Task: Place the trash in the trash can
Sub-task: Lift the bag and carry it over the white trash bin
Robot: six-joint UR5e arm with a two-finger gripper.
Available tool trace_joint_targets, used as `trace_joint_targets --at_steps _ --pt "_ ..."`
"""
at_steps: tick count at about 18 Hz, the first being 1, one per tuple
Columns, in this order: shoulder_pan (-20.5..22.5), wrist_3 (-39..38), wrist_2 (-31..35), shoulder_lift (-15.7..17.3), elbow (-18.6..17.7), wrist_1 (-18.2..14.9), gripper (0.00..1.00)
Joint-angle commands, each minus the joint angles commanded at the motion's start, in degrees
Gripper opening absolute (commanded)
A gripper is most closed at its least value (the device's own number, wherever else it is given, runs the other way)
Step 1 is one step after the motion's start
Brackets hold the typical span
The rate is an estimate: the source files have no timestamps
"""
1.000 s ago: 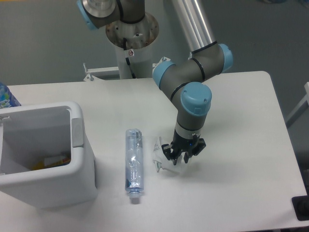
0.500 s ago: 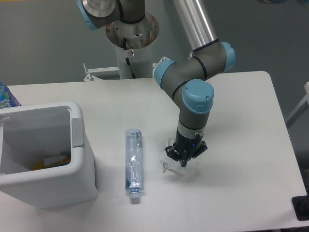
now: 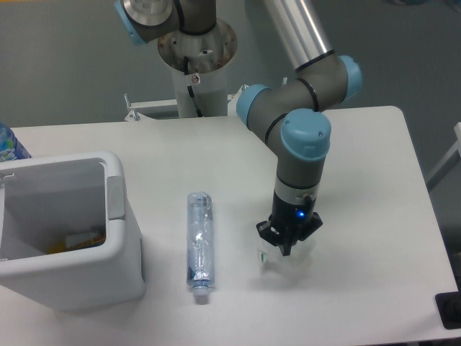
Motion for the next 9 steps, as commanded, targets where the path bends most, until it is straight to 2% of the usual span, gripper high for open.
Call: trace_joint_targets --at_steps 3,9 --pt "0.4 -2.4 -4.4 1.4 2.2 0.1 0.04" --pt "-0.1 -11.3 -9.3 3.2 10.5 0.1 0.04"
